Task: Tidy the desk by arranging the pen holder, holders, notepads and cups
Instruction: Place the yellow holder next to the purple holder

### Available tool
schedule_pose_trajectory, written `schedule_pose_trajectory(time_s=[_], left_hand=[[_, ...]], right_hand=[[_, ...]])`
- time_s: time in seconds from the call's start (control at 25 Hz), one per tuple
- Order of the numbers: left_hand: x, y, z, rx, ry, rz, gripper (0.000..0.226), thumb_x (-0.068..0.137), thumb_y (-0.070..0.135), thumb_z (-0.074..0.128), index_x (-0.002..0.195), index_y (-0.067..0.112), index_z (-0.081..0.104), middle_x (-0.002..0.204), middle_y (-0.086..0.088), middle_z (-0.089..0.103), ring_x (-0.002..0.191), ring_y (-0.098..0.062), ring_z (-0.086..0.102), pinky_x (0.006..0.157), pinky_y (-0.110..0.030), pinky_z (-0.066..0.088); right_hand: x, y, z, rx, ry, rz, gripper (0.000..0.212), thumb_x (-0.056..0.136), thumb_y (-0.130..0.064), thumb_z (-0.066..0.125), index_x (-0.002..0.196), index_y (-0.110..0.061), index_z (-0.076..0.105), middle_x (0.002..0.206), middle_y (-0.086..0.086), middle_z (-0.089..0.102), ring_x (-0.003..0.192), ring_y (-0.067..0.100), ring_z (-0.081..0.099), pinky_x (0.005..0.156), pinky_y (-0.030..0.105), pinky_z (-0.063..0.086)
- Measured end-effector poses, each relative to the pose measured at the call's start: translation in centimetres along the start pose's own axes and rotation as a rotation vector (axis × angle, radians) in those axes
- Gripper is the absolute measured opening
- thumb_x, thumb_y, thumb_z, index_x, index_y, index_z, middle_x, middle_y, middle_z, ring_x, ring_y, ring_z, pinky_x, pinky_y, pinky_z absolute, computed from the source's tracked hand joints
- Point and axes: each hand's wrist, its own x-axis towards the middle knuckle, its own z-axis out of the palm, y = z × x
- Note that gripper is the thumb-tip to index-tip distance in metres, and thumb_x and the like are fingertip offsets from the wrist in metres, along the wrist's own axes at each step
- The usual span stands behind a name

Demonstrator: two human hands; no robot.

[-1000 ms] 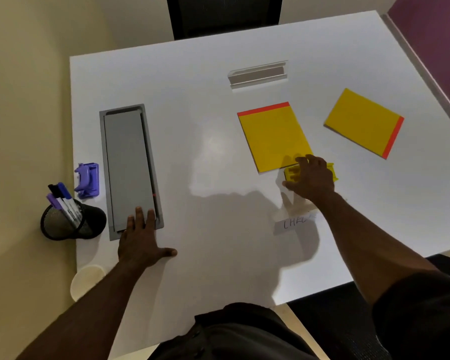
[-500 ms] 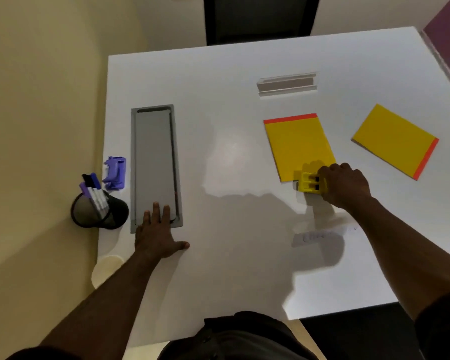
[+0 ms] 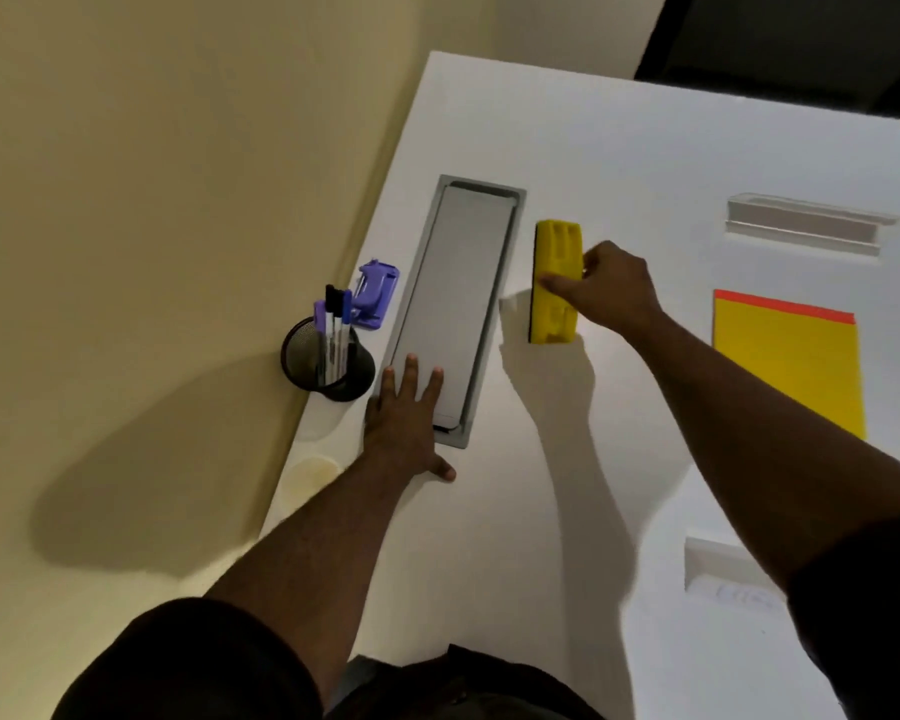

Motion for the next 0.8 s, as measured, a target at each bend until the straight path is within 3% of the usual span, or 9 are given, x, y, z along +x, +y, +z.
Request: schedule_pose_trajectory(time_s=[0.16, 0.32, 0.52, 0.64, 0.8], left_hand=[[0.3, 0.2, 0.4, -0.009, 0.040, -0.025, 0.143, 0.054, 0.068, 0.078, 0.147, 0.028, -0.023, 0.156, -0.010, -0.030, 0.142, -0.040, -0.022, 0.117, -0.056, 0.010], [0.6, 0.1, 0.8, -0.006, 0.051, -0.048, 0.144, 0.053, 0.069, 0.078, 0.146, 0.030, -0.025, 0.155, -0.009, -0.032, 0.142, -0.038, -0.023, 0.118, -0.054, 0.006], [1.1, 0.0, 1.1, -0.027, 0.043, -0.058, 0.144, 0.051, 0.067, 0.080, 0.145, 0.033, -0.024, 0.154, -0.007, -0.033, 0.142, -0.037, -0.025, 0.116, -0.053, 0.002], [1.3, 0.0, 1.4, -0.033, 0.043, -0.059, 0.147, 0.051, 0.067, 0.080, 0.139, 0.034, -0.033, 0.153, -0.007, -0.035, 0.141, -0.037, -0.026, 0.115, -0.052, -0.001], [1.1, 0.0, 1.3, -0.070, 0.052, -0.061, 0.146, 0.052, 0.064, 0.081, 0.139, 0.037, -0.033, 0.154, -0.004, -0.035, 0.141, -0.036, -0.026, 0.115, -0.051, -0.002]], right_hand=[[5.3, -6.2, 4.9, 0.040, -0.084, -0.015, 0.072, 0.064, -0.066, 0.070, 0.107, -0.009, 0.058, 0.104, 0.009, 0.065, 0.099, 0.025, 0.061, 0.079, 0.037, 0.051], [9.5, -11.8, 8.9, 0.115, -0.176, -0.044, 0.070, 0.063, -0.064, 0.068, 0.105, -0.008, 0.061, 0.095, 0.008, 0.069, 0.091, 0.023, 0.068, 0.082, 0.038, 0.056], [12.6, -15.5, 11.2, 0.185, -0.184, -0.042, 0.089, 0.068, -0.057, 0.067, 0.138, -0.014, 0.033, 0.127, 0.012, 0.055, 0.111, 0.031, 0.059, 0.087, 0.041, 0.055], [13.9, -15.6, 12.4, 0.129, -0.169, -0.050, 0.077, 0.073, -0.054, 0.061, 0.137, -0.019, 0.036, 0.125, 0.010, 0.058, 0.116, 0.030, 0.054, 0.080, 0.029, 0.043], [14.3, -16.1, 13.6, 0.066, -0.136, -0.046, 0.067, 0.076, -0.053, 0.062, 0.129, -0.017, 0.042, 0.125, 0.010, 0.057, 0.116, 0.030, 0.054, 0.078, 0.034, 0.043]])
